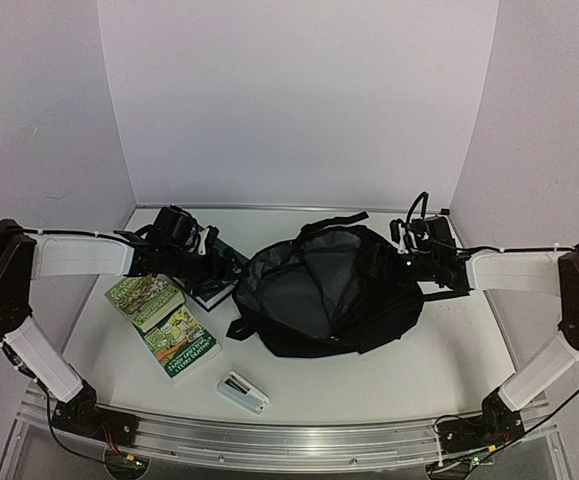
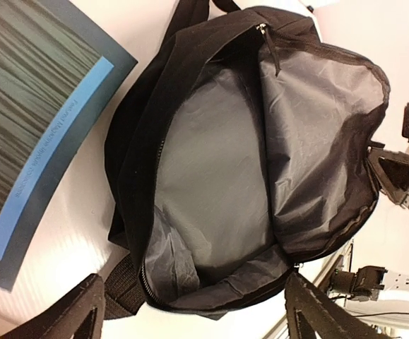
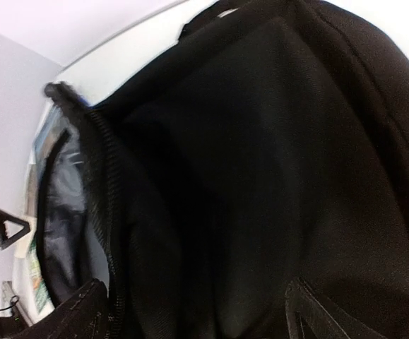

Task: Pack the student bag
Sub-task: Unzip the student bag at the center of the board.

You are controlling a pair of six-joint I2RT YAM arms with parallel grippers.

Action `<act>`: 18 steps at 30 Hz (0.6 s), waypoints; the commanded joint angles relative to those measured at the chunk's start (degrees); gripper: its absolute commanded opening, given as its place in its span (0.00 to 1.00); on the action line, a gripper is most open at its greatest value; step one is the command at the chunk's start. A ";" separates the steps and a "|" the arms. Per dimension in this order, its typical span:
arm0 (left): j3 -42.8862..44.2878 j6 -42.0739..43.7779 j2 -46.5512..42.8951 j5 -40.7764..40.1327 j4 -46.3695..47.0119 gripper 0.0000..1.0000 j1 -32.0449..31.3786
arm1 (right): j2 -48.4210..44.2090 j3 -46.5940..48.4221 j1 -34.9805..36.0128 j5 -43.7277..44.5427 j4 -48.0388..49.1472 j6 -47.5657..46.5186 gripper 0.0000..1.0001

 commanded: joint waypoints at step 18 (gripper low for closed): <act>0.26 -1.34 -8.04 -8.82 -8.81 0.97 2.66 | -14.95 -0.51 7.83 10.20 -3.90 -3.73 0.98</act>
